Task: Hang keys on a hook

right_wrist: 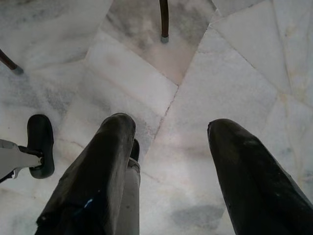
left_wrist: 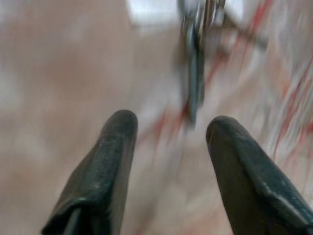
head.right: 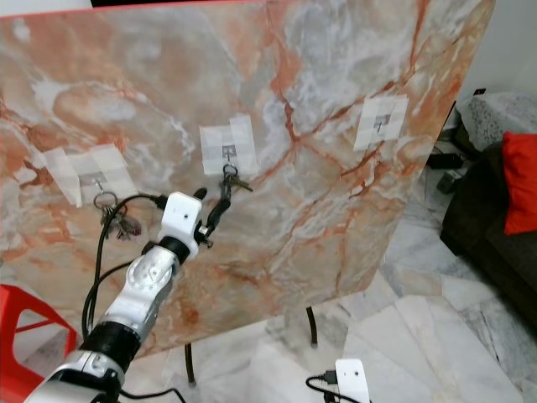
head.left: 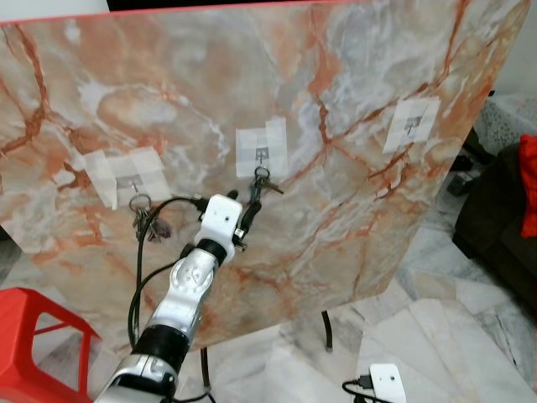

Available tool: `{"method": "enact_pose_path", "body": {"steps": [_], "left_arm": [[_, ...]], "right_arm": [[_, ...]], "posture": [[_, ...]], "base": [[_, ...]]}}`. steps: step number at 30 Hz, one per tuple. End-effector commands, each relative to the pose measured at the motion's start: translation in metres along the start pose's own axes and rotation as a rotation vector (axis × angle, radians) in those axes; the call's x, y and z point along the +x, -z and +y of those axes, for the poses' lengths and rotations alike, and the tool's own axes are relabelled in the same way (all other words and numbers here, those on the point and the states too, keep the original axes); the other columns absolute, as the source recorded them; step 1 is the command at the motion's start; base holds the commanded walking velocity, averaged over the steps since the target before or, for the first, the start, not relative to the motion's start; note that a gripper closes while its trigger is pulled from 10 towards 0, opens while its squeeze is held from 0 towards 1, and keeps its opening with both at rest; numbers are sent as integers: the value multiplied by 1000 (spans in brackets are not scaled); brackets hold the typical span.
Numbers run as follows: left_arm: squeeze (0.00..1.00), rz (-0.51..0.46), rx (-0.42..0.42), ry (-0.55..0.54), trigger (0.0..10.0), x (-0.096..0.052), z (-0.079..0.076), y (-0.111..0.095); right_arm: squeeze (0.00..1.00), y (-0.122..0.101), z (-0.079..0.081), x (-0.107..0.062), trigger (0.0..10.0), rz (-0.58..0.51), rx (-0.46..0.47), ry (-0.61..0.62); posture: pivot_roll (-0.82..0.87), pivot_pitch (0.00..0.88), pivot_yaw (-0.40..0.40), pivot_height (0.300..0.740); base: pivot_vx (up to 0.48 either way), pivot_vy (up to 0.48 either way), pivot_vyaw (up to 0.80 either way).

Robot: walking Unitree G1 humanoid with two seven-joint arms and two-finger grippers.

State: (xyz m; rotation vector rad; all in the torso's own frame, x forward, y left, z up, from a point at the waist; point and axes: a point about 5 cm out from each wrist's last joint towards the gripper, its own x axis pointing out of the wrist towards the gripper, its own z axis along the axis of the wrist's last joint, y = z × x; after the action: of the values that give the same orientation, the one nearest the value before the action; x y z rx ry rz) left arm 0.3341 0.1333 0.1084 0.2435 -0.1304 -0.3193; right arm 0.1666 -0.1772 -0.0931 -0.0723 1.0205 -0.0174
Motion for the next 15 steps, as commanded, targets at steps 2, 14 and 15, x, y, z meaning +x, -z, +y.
{"method": "enact_pose_path", "body": {"steps": [2,14,15], "left_arm": [[482,28,12,5,10000,-12,2,11],[0,374,-43,41,10000,-76,5,88],[0,414,-46,30,10000,-82,6,95]], "right_arm": [[0,1,-1,0,10000,2,4,3],[0,3,1,0,10000,7,6,-1],[0,3,1,0,10000,8,6,-2]], "posture": [[15,0,-39,740],[22,0,-31,740],[22,0,-29,740]], "base": [[0,0,0],[0,0,0],[0,0,0]]}}
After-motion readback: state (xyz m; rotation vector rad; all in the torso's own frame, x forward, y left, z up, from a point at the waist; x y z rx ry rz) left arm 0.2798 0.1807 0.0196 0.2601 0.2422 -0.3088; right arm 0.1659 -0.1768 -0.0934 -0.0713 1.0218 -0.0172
